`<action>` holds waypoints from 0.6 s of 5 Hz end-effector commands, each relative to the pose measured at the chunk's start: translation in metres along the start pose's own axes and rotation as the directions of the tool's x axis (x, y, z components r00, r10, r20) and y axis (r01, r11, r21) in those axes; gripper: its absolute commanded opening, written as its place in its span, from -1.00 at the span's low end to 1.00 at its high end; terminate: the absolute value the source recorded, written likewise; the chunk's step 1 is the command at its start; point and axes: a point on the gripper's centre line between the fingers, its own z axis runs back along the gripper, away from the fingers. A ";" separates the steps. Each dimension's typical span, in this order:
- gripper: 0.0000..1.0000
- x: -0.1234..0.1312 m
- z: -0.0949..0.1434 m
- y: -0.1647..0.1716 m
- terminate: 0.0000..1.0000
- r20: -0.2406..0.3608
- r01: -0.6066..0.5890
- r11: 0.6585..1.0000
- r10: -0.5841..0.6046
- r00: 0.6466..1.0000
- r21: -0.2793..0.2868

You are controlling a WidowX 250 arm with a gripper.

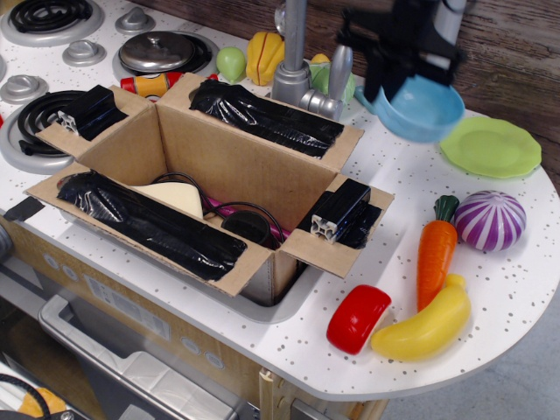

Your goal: Pick up bowl and put in small4fbox

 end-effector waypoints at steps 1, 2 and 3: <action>-1.00 -0.021 0.036 0.082 -1.00 0.050 0.036 0.994 -0.041 0.998 0.100; -1.00 -0.034 0.035 0.112 -1.00 0.065 0.126 0.983 -0.136 0.989 0.132; -1.00 -0.042 0.025 0.126 -1.00 0.065 0.192 0.973 -0.202 0.977 0.128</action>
